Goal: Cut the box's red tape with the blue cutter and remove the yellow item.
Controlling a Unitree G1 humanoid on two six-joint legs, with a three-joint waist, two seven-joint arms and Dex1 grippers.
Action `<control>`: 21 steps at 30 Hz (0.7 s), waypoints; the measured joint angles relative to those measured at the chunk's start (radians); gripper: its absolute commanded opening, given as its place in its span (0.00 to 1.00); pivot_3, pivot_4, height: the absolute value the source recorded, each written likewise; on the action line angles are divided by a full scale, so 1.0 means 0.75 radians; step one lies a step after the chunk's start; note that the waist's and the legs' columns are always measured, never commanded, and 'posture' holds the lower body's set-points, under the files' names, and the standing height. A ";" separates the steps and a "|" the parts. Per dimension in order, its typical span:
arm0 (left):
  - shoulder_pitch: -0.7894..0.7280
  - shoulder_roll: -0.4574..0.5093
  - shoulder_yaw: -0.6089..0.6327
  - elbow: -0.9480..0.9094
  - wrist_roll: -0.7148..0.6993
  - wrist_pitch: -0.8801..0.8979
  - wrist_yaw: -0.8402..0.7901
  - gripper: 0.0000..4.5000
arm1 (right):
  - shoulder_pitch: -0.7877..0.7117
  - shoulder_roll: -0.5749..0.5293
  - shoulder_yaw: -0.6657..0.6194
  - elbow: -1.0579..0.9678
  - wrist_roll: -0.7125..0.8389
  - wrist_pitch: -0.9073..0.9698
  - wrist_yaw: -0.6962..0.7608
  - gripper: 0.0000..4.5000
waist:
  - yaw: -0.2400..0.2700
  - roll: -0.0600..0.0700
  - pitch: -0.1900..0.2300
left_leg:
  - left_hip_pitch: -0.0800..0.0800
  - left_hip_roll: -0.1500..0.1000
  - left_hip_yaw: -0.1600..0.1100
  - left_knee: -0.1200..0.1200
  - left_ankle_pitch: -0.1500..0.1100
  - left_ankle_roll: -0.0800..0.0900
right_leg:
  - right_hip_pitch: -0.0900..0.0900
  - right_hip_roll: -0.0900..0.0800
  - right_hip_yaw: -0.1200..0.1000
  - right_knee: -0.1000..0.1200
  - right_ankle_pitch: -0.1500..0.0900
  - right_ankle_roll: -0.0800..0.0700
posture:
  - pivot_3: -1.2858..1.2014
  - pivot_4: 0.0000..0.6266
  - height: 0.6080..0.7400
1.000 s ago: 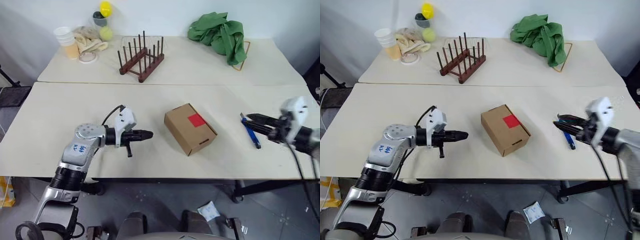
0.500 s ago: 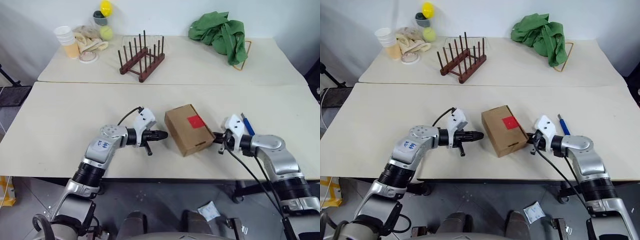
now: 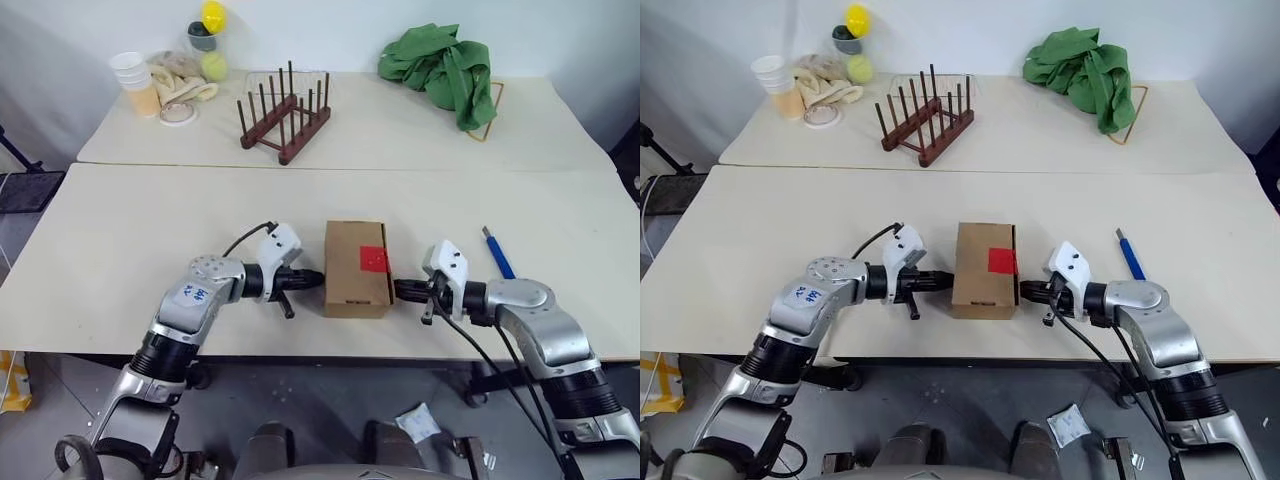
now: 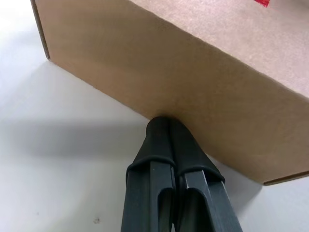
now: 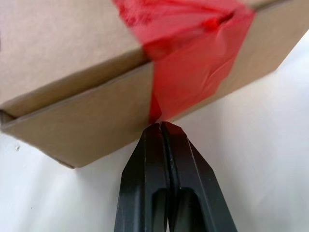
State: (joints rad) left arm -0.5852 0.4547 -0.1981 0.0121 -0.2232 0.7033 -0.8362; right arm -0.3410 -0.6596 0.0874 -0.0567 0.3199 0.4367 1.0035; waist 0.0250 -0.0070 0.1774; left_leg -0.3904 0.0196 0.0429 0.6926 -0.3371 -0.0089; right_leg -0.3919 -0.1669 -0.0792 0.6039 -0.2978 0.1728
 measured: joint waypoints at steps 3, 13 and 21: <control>-0.008 0.114 0.021 -0.002 -0.016 -0.063 -0.097 0.00 | 0.042 -0.141 -0.094 -0.086 0.109 0.213 0.030 0.20 | -0.001 0.000 0.000 | 0.000 0.000 0.000 0.000 0.000 0.000 | 0.000 0.000 0.000 0.000 0.000 0.000 | 0.52 0.24 1.00; -0.173 0.145 0.078 0.168 -0.092 -0.355 -0.384 0.00 | -0.203 -0.253 -0.312 -0.239 0.421 0.910 -0.138 0.97 | 0.003 0.000 0.000 | 0.000 0.001 0.000 0.002 0.000 0.000 | 0.000 0.000 0.000 0.000 0.000 -0.001 | 0.52 0.24 1.00; -0.366 -0.144 0.031 0.328 -0.096 -0.347 -0.301 0.00 | -0.396 -0.029 -0.278 -0.151 0.434 1.161 -0.445 0.98 | -0.002 0.000 0.001 | -0.001 0.000 0.000 -0.001 0.000 0.000 | -0.002 0.000 -0.001 0.002 0.000 0.000 | 0.52 0.24 1.00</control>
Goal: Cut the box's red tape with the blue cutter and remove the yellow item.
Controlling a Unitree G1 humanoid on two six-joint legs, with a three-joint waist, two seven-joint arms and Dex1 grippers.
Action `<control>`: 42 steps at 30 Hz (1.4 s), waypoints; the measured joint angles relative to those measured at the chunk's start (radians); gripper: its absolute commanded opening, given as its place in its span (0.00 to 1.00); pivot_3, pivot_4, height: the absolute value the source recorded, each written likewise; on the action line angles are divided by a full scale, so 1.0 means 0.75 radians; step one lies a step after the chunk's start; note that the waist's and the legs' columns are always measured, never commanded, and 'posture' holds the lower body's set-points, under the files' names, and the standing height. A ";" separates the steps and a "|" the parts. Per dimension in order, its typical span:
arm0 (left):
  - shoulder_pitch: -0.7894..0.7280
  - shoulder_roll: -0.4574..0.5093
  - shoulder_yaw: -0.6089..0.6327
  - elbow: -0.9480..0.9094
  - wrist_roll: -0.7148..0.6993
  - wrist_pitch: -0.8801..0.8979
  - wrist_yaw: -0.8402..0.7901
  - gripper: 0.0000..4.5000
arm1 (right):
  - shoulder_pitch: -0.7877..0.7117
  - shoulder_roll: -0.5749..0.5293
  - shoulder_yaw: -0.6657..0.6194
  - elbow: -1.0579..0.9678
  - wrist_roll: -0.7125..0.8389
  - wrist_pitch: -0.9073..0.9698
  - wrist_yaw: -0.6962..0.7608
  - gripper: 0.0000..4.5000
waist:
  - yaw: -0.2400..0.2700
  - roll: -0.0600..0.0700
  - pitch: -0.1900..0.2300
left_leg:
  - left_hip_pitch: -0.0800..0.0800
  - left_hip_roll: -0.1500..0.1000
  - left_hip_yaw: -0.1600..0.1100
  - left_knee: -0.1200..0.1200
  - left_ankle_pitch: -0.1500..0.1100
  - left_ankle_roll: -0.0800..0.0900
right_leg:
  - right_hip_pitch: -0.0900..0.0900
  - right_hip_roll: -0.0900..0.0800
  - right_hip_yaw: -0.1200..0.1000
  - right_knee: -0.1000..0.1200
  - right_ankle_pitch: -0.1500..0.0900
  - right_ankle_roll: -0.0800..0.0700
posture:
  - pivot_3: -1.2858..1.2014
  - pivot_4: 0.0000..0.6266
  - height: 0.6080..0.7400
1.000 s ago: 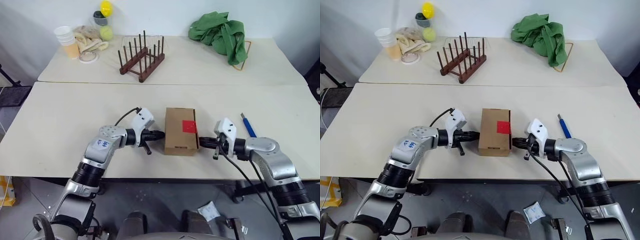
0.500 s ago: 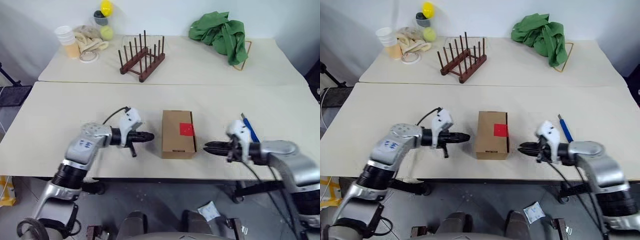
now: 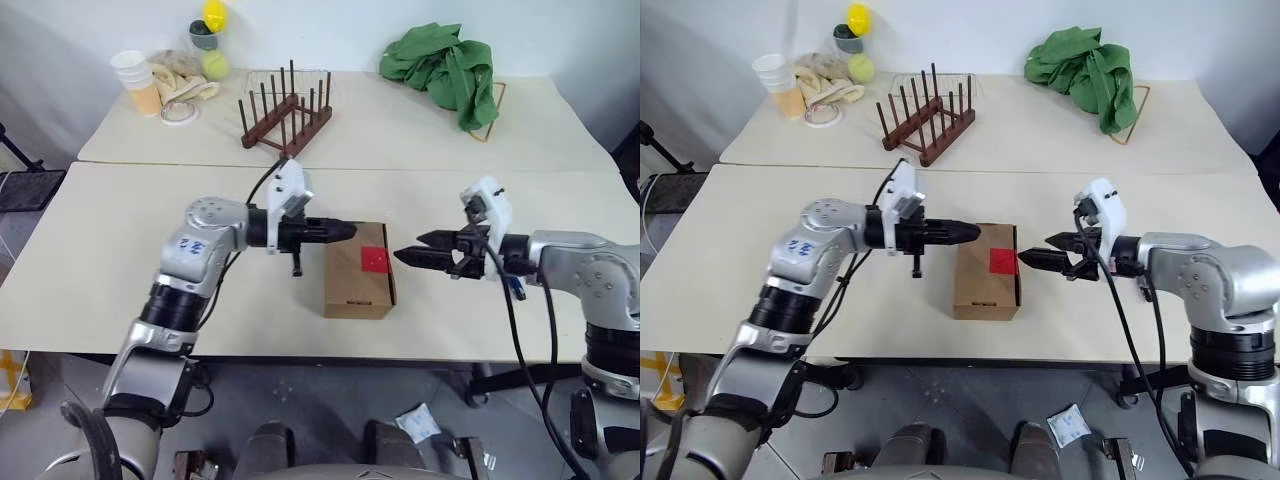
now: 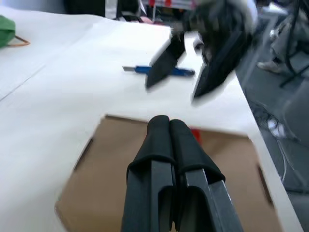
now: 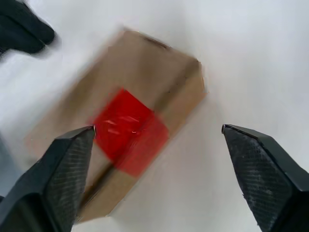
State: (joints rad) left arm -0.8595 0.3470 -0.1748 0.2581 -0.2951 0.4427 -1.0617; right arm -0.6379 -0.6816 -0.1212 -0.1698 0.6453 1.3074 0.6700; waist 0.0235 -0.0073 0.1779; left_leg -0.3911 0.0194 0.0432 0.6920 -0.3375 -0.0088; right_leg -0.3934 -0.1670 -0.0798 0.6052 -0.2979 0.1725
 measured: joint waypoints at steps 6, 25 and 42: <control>0.012 -0.018 -0.118 0.052 0.112 -0.055 -0.002 0.00 | 0.000 0.051 0.004 0.048 -0.006 0.010 -0.055 0.98 | -0.008 0.000 0.000 | 0.000 0.000 0.001 -0.002 0.000 0.000 | -0.002 0.000 0.000 0.001 0.000 0.000 | 0.52 0.24 1.00; 0.056 -0.011 -0.132 -0.007 0.162 -0.097 0.025 0.00 | -0.017 0.082 0.010 0.086 -0.005 0.009 -0.077 0.98 | -0.006 0.001 0.000 | 0.001 0.000 0.001 -0.001 0.000 0.000 | -0.001 0.000 0.000 0.001 0.000 0.000 | 0.52 0.24 1.00; 0.061 -0.011 -0.135 -0.016 0.168 -0.094 0.031 0.00 | -0.024 0.113 0.020 0.098 0.018 0.000 -0.079 0.98 | -0.006 0.001 -0.001 | 0.002 0.000 0.001 -0.001 0.000 0.000 | 0.000 0.000 0.001 0.001 0.000 0.000 | 0.52 0.24 1.00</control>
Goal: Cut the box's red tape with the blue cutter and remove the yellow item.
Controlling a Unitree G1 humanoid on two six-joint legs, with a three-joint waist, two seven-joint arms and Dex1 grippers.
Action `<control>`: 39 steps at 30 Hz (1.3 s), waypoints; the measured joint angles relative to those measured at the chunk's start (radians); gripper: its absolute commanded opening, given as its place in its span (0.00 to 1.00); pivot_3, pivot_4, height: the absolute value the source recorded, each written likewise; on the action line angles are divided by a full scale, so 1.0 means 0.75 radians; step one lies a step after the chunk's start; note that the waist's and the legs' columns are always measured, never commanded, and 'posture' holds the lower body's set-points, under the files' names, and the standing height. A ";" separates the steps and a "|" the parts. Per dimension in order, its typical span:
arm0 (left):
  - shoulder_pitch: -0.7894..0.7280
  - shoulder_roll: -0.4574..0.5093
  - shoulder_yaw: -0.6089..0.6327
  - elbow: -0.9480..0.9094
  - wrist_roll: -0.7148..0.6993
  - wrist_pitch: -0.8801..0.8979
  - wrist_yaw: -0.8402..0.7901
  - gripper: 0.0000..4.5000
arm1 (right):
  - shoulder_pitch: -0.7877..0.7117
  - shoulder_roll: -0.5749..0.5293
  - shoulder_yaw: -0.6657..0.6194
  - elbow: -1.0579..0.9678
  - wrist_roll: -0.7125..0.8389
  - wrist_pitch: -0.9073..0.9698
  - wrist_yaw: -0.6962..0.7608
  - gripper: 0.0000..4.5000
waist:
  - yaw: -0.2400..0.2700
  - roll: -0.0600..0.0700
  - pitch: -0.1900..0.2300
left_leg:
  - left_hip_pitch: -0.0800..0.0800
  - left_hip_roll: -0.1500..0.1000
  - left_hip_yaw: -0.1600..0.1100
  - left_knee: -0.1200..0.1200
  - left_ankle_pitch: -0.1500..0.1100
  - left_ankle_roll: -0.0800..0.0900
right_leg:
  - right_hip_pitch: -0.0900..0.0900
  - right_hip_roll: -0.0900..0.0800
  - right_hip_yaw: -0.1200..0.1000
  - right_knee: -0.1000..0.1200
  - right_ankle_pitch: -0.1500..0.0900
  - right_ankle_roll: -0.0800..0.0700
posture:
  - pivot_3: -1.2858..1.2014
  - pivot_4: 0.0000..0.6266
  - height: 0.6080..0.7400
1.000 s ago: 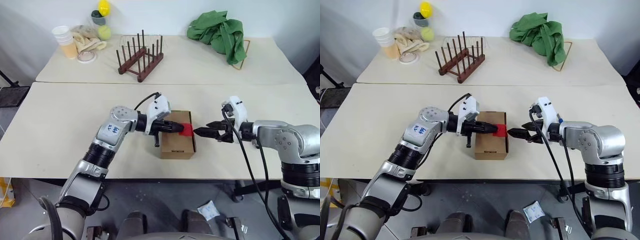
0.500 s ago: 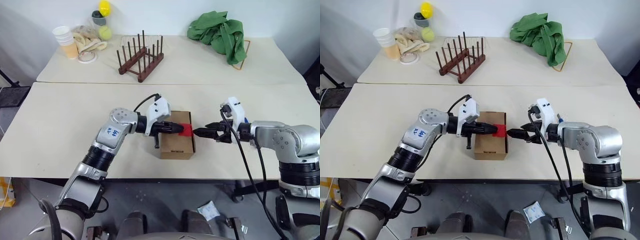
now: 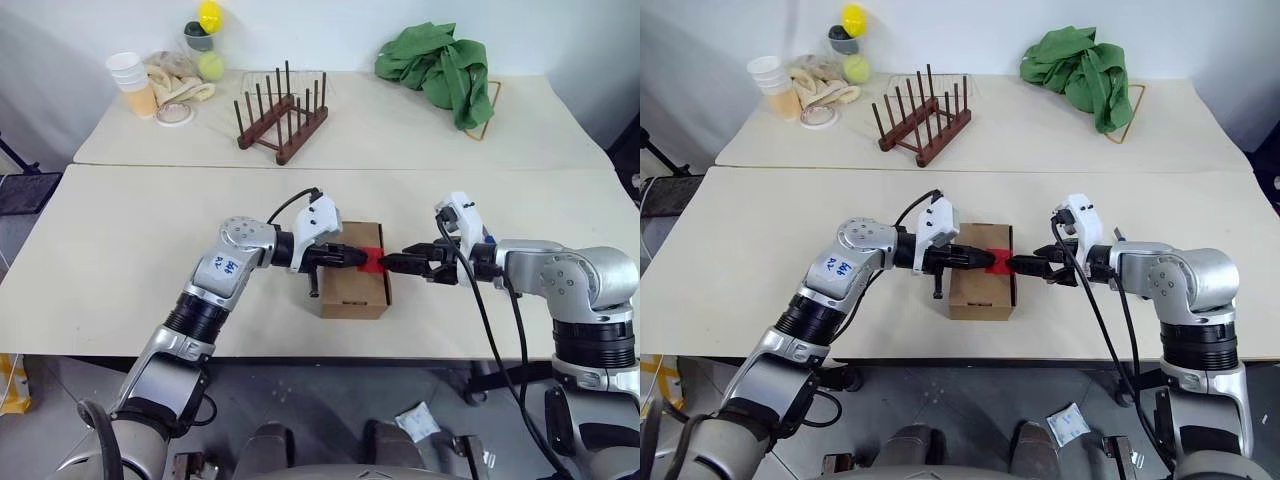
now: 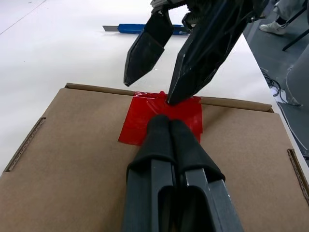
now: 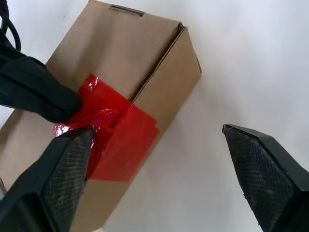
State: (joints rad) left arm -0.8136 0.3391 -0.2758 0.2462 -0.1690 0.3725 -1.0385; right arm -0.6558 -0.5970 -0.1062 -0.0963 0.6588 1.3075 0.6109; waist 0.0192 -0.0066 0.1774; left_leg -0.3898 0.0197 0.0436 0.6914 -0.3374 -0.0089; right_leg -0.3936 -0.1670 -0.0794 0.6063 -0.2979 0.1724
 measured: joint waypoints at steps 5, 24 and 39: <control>0.001 0.000 -0.005 -0.004 0.001 0.003 0.000 0.00 | 0.018 -0.022 0.009 0.026 0.000 -0.050 0.033 0.98 | 0.004 0.000 0.000 | 0.001 0.000 0.000 0.000 0.000 0.000 | 0.001 0.000 0.000 0.000 0.000 0.000 | 0.52 0.24 1.00; 0.006 0.000 -0.011 -0.010 0.002 0.011 0.003 0.00 | 0.010 -0.076 0.056 0.056 -0.001 -0.082 0.063 0.98 | 0.008 -0.001 -0.002 | 0.002 0.000 -0.001 0.001 0.000 0.000 | 0.004 0.000 0.000 0.000 0.000 0.000 | 0.52 0.24 1.00; 0.025 0.003 -0.011 -0.037 0.002 0.019 0.008 0.00 | 0.008 -0.090 0.056 0.085 0.004 -0.082 0.079 0.98 | 0.012 -0.002 -0.004 | 0.002 0.000 -0.001 0.001 0.000 0.000 | 0.005 0.000 0.000 -0.001 0.000 0.000 | 0.52 0.24 1.00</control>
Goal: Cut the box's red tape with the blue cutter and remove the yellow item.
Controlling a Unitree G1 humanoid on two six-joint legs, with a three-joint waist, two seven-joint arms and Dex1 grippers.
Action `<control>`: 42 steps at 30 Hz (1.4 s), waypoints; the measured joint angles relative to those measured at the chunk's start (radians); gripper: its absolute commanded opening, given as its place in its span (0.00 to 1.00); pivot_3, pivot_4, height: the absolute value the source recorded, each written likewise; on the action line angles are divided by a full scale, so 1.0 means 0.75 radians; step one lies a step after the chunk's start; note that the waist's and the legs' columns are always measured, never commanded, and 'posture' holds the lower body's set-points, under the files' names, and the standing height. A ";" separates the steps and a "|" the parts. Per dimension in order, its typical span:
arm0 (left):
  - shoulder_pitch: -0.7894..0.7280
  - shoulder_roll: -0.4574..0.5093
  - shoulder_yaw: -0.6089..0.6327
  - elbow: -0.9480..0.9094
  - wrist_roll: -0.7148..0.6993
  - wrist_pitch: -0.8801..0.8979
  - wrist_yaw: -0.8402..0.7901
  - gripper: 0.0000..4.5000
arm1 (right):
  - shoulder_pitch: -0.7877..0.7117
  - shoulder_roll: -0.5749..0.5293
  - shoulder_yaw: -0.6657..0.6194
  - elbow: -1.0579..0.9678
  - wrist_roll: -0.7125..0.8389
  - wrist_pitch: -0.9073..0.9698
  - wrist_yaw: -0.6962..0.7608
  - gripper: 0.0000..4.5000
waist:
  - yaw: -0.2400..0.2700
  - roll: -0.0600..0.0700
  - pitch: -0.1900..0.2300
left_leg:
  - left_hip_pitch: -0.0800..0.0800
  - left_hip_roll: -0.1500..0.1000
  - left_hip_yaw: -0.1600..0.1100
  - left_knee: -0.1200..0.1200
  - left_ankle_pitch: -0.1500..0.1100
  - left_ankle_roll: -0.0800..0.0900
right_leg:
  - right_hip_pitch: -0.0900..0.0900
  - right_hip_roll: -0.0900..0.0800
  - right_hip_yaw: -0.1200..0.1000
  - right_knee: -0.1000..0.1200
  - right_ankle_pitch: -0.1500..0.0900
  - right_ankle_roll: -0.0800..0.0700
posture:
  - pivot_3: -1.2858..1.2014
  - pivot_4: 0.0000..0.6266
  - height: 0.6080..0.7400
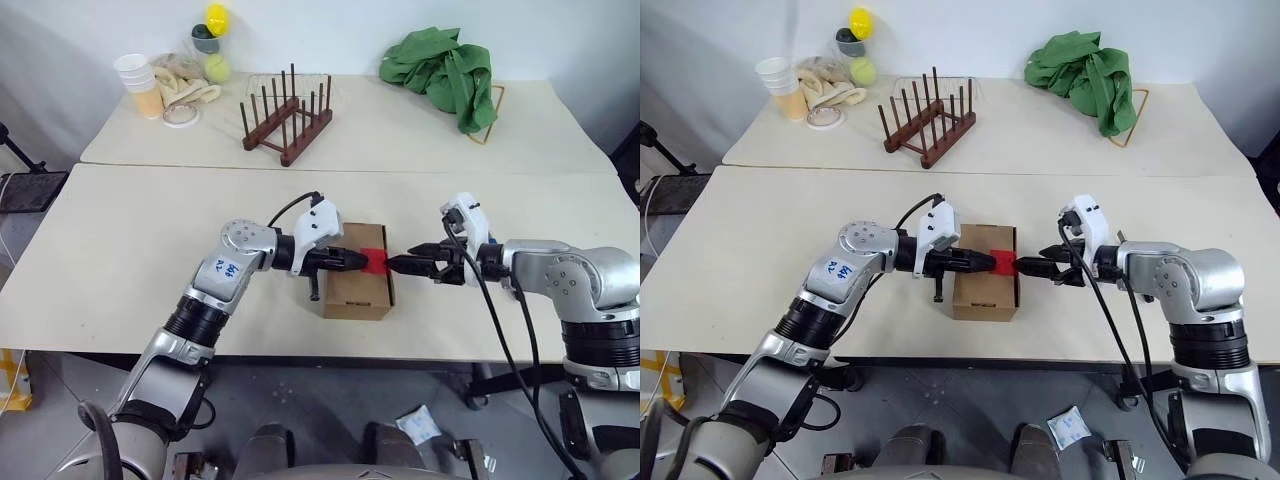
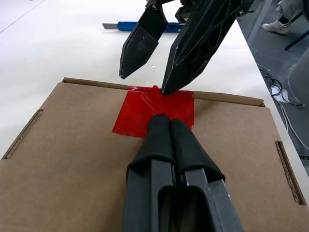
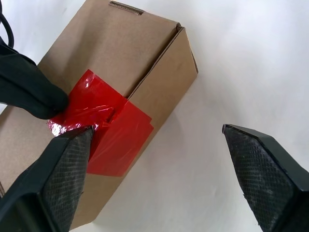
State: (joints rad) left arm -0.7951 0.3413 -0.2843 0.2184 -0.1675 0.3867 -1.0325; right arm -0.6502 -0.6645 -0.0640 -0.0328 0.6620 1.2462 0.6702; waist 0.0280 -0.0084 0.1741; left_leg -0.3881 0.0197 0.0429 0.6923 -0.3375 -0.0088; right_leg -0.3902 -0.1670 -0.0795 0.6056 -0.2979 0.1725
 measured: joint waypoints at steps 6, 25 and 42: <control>0.009 0.020 0.003 -0.014 0.000 0.007 -0.009 0.00 | 0.042 -0.052 -0.008 0.084 -0.062 0.025 -0.034 0.98 | -0.006 0.000 0.000 | 0.000 0.000 0.001 -0.001 0.000 0.000 | -0.002 0.000 0.000 0.000 0.000 0.000 | 0.52 0.24 1.00; 0.020 0.027 0.006 -0.028 0.000 0.024 -0.002 0.00 | 0.127 -0.152 0.280 -0.105 -0.335 -0.312 0.020 0.98 | -0.009 0.000 -0.003 | 0.001 0.000 0.001 -0.001 0.000 0.000 | -0.001 0.000 0.001 -0.001 0.000 0.000 | 0.52 0.24 1.00; 0.031 0.066 0.005 -0.060 -0.001 0.005 -0.015 0.00 | 0.096 -0.201 -0.044 0.097 -0.142 -0.136 0.229 0.98 | -0.015 -0.002 -0.004 | 0.001 0.001 0.002 -0.003 0.000 0.000 | -0.001 0.000 0.000 -0.003 0.000 -0.001 | 0.52 0.24 1.00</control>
State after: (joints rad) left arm -0.7721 0.3912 -0.2805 0.1731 -0.1682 0.3907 -1.0435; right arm -0.5780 -0.8155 -0.0971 0.0400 0.5552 1.1446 0.8417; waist 0.0170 -0.0101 0.1711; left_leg -0.3871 0.0204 0.0442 0.6901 -0.3374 -0.0089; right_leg -0.3908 -0.1668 -0.0793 0.6034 -0.2982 0.1719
